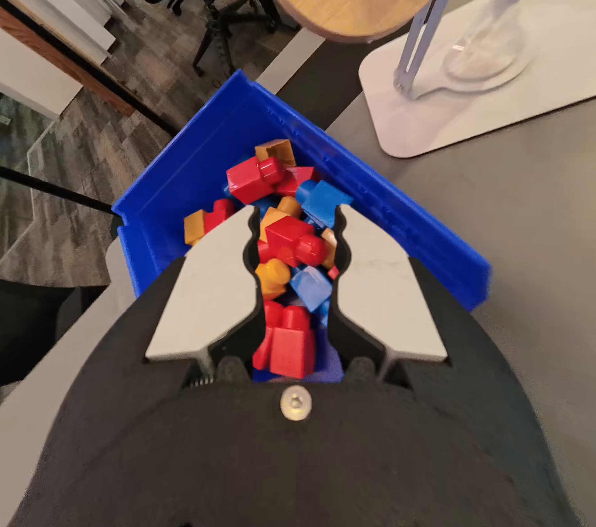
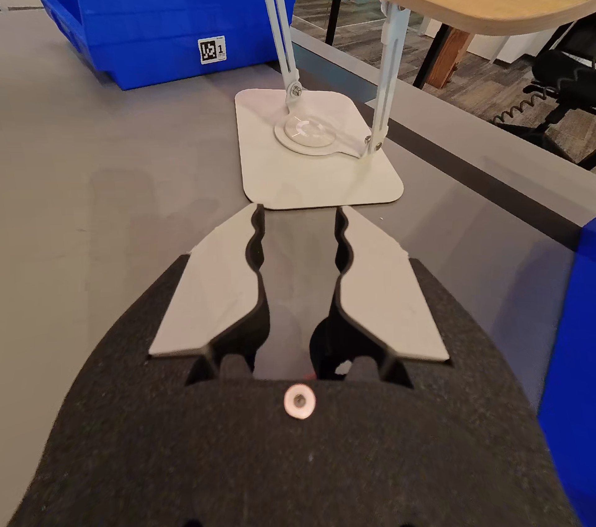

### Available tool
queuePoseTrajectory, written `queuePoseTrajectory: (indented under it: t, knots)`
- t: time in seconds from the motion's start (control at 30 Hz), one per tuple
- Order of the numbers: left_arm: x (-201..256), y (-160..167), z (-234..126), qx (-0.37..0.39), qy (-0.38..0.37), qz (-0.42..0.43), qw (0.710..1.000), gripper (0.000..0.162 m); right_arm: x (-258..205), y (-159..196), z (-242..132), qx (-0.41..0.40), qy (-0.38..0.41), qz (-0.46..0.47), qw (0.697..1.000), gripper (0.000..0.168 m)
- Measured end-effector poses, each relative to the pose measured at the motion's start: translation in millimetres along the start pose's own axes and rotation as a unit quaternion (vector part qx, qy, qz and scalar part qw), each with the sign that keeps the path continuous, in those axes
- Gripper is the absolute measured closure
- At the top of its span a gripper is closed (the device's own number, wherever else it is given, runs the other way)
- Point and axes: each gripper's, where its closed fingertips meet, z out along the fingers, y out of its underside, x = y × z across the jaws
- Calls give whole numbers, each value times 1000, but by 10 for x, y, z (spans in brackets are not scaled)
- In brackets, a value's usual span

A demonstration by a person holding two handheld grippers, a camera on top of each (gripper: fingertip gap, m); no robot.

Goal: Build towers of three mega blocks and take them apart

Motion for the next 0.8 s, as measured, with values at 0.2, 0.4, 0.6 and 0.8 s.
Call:
queuePoseTrajectory:
  t: [0.2, 0.4, 0.6, 0.8]
  knots:
    - [-280, 84, 208, -67, 36, 61, 995, 117, -15, 5, -3, -1, -3, -3, 1000, 126]
    - [-335, 621, 236, -195, 67, 25, 978, 118, -24, 15, 0, -4, -10, 1, 1000, 125]
    - [-222, 777, 276, -194, 85, 156, 965, 122, -32, 13, -7, -3, -15, 3, 1000, 125]
    - [-300, 914, 397, -231, 110, 258, 932, 120, -37, 17, -8, -5, -16, 2, 1000, 125]
